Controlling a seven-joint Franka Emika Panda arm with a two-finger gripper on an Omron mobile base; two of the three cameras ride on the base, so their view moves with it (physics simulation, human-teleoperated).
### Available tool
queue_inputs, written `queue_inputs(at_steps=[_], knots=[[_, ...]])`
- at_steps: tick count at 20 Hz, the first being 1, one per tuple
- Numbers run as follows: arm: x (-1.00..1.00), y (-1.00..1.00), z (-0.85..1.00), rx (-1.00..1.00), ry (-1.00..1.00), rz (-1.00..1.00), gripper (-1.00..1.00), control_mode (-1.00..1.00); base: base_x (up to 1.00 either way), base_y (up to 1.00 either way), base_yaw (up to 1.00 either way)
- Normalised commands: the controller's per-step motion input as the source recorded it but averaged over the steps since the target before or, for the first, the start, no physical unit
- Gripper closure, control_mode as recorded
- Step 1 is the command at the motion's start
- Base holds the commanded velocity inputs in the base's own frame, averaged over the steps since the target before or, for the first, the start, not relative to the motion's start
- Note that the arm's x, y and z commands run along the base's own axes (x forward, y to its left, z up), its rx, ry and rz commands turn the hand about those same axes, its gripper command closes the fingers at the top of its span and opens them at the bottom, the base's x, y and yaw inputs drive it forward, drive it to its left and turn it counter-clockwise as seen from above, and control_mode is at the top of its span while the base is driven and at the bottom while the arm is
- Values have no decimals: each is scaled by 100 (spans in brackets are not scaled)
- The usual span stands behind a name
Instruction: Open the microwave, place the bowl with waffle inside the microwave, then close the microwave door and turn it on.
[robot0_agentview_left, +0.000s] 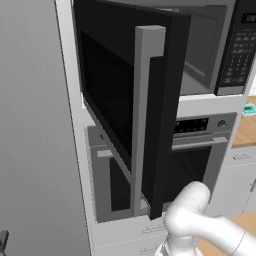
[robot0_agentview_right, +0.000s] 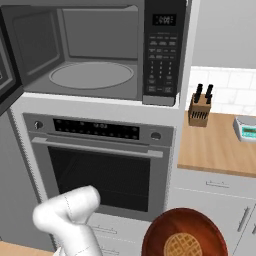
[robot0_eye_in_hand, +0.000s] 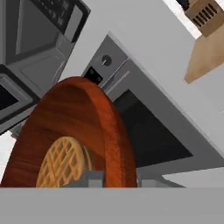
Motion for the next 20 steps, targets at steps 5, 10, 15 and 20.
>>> queue_inputs(at_steps=[5, 10, 15, 20], knots=[[-23, 100, 82, -21, 11, -1, 100, -100, 0, 0, 0], [2, 100, 40, -39, 22, -8, 100, -100, 0, 0, 0], [15, 100, 72, -20, 20, -15, 100, -100, 0, 0, 0], [8, 100, 93, -7, 16, -7, 100, -100, 0, 0, 0]])
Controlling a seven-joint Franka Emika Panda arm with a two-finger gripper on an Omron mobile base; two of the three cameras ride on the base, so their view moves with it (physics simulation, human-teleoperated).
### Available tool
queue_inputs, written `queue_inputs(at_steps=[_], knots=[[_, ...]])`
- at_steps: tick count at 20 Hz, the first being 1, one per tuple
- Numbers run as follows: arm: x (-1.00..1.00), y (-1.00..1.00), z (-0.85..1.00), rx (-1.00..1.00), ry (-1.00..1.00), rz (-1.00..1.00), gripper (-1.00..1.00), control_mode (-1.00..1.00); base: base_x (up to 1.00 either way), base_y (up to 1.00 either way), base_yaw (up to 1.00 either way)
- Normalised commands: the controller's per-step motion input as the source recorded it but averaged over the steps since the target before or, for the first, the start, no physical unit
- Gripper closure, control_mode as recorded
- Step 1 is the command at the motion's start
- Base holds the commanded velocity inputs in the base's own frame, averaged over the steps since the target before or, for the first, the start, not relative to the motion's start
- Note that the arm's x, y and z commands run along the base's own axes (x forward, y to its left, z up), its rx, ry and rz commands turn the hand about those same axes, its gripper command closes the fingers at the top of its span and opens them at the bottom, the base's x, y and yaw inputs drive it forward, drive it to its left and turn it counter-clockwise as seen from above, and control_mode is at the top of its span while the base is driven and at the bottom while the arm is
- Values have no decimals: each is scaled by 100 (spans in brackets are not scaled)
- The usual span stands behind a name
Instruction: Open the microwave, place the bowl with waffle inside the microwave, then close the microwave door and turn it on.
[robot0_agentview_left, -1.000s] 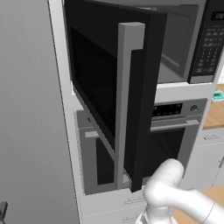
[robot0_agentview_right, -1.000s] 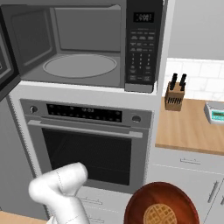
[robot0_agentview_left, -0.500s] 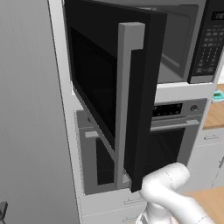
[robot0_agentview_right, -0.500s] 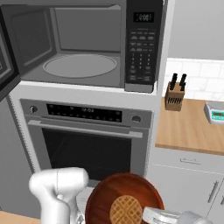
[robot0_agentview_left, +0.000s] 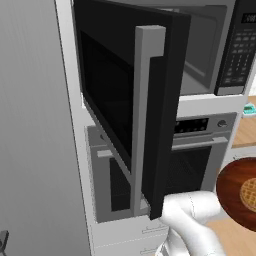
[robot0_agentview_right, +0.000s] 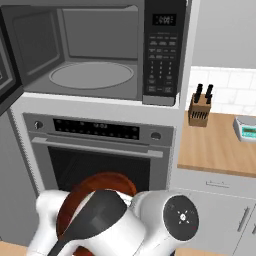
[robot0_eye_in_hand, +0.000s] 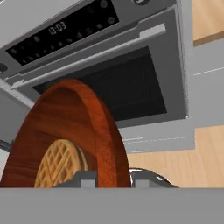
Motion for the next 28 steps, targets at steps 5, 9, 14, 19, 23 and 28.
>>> queue_inputs(at_steps=[5, 9, 14, 19, 23, 28], knots=[[3, 98, 94, -5, 15, -6, 100, -100, 0, 0, 0], [21, 85, 84, -1, 16, -9, 100, -100, 0, 0, 0], [52, 39, 21, -1, 31, -11, 100, -100, 0, 0, 0], [41, 1, 0, 9, 11, 0, 100, -100, 0, 0, 0], [22, -3, 0, 38, -1, 0, 100, -100, 0, 0, 0], [6, 0, 24, 46, -2, -9, 100, -100, 0, 0, 0]])
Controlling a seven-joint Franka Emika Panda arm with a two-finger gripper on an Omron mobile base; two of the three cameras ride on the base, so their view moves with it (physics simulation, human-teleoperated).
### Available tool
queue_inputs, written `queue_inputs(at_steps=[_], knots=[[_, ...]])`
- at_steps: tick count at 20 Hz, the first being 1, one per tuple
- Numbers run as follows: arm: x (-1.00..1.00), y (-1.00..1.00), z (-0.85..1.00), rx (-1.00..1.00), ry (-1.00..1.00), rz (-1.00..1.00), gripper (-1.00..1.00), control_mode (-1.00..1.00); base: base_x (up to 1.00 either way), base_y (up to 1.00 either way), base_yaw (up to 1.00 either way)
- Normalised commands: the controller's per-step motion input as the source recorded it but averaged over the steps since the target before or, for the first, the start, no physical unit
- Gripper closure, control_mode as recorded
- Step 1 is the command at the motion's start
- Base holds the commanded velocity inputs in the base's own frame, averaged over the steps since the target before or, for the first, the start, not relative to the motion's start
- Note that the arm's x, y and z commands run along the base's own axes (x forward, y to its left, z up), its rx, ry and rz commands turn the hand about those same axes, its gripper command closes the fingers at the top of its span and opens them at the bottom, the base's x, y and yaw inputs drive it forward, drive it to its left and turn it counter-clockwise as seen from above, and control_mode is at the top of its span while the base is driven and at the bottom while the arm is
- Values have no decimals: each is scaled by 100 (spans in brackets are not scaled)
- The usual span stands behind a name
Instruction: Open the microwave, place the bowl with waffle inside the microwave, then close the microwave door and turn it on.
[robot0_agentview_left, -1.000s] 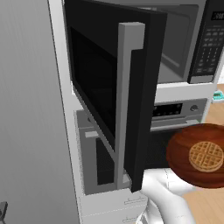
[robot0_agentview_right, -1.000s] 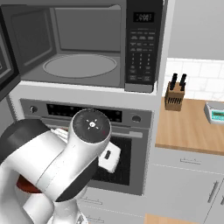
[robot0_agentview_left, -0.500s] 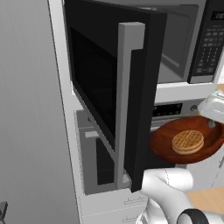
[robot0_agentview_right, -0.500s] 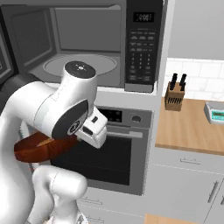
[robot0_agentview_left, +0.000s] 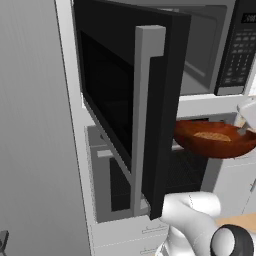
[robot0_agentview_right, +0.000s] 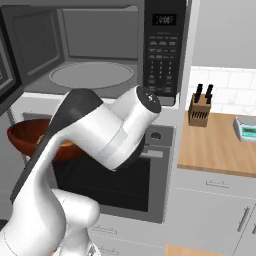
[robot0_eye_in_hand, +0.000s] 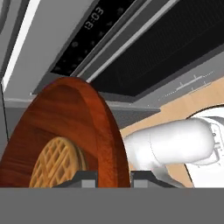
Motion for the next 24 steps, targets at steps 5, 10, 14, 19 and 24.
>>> queue_inputs(at_steps=[5, 10, 14, 19, 24], knots=[[1, 8, 56, 36, -4, -21, 100, -100, 0, 0, 0], [8, 72, 28, 4, -5, -27, 100, -100, 0, 0, 0], [32, 73, 11, 0, -15, -30, 100, -100, 0, 0, 0], [64, 28, 16, 0, -17, -27, 100, -100, 0, 0, 0], [99, 8, 5, -2, -3, -22, 100, -100, 0, 0, 0]])
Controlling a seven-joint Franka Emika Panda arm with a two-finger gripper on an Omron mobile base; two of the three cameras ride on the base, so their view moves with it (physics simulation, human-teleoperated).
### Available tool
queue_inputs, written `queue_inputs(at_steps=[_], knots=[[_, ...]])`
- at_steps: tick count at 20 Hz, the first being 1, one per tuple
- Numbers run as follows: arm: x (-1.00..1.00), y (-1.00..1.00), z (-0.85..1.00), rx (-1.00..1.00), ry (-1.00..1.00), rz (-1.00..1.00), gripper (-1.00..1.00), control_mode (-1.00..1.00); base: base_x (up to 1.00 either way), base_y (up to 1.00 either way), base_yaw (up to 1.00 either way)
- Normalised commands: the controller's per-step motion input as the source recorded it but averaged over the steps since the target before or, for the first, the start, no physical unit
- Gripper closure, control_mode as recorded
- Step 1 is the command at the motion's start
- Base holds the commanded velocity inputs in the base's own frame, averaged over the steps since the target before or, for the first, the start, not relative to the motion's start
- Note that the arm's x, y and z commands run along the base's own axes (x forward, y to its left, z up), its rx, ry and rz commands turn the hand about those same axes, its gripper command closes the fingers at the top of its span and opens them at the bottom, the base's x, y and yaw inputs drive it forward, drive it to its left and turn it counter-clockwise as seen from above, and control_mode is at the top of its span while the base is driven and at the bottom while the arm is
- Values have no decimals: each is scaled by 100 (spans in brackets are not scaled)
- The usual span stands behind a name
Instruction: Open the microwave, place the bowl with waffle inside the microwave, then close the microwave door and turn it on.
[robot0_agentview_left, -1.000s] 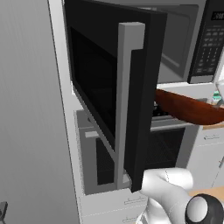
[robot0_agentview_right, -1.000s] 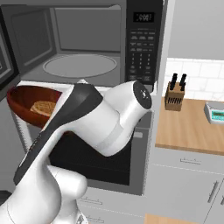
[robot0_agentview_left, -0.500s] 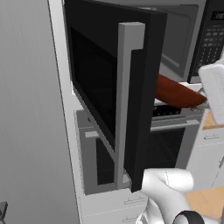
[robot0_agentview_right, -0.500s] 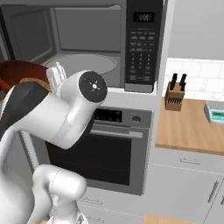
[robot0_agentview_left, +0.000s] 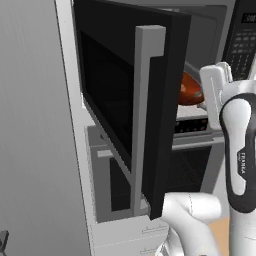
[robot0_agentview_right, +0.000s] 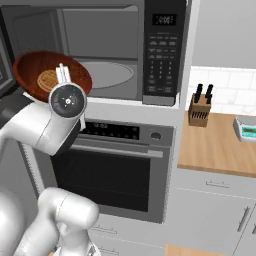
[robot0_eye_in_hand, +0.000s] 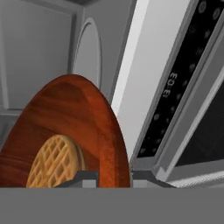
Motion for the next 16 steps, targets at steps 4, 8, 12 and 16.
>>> queue_inputs(at_steps=[4, 8, 12, 16], knots=[[100, 0, 3, -9, 0, -8, 100, -100, 0, 0, 0], [100, 0, 1, -6, 0, -4, 100, -100, 0, 0, 0], [100, 0, 0, -7, 1, -5, 100, -100, 0, 0, 0], [100, 16, -2, -15, 8, -11, 100, -100, 0, 0, 0]])
